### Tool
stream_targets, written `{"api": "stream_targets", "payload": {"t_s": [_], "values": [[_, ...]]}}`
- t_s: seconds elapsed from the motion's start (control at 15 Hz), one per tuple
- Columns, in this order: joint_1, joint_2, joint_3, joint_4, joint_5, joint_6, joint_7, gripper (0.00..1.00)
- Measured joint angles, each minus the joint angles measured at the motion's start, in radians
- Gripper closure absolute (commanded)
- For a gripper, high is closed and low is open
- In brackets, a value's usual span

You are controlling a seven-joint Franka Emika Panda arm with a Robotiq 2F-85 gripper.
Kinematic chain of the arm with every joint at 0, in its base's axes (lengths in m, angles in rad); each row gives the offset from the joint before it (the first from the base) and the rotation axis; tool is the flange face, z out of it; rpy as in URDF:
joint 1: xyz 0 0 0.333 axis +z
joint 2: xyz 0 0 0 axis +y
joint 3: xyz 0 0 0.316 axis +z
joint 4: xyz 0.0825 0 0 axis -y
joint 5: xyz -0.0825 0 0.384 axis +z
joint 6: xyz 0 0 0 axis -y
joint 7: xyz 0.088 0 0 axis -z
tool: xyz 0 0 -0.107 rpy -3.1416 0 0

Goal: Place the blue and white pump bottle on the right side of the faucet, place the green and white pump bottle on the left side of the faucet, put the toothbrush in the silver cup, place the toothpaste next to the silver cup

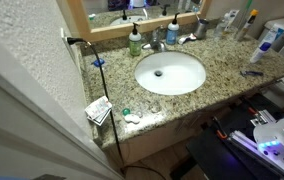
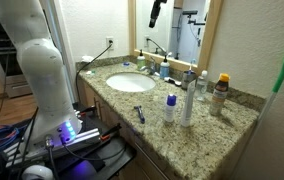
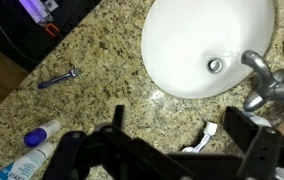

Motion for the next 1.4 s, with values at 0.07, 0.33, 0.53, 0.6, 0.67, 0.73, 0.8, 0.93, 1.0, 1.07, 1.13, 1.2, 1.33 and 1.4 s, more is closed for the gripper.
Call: {"api": "stream_targets", "payload": {"t_s": [0.07,0.33,0.53,0.6,0.67,0.73,0.8,0.93,1.0,1.07,1.13,1.2,1.33,1.4], "values": [[0.006,0.007,0.006,-0.001,-0.021,0.003,-0.009,0.0],[0.07,0.081,0.076,0.009,-0.083,0.078,-0.077,0.0],[0.126,0.161,0.12,0.069,-0.111,0.116,-0.082,0.0],[0.134,0.176,0.124,0.086,-0.113,0.116,-0.081,0.0],[0.135,0.183,0.123,0.095,-0.113,0.116,-0.081,0.0],[0.135,0.183,0.122,0.097,-0.113,0.116,-0.081,0.0],[0.135,0.184,0.121,0.096,-0.126,0.116,-0.077,0.0],[0.145,0.2,0.125,0.092,-0.157,0.149,-0.073,0.0],[0.155,0.22,0.13,0.093,-0.167,0.179,-0.082,0.0],[0.169,0.244,0.135,0.094,-0.178,0.216,-0.086,0.0],[0.184,0.272,0.142,0.099,-0.184,0.255,-0.089,0.0],[0.198,0.3,0.148,0.11,-0.185,0.285,-0.09,0.0],[0.224,0.354,0.157,0.15,-0.185,0.306,-0.09,0.0],[0.234,0.373,0.157,0.169,-0.185,0.306,-0.09,0.0]]}}
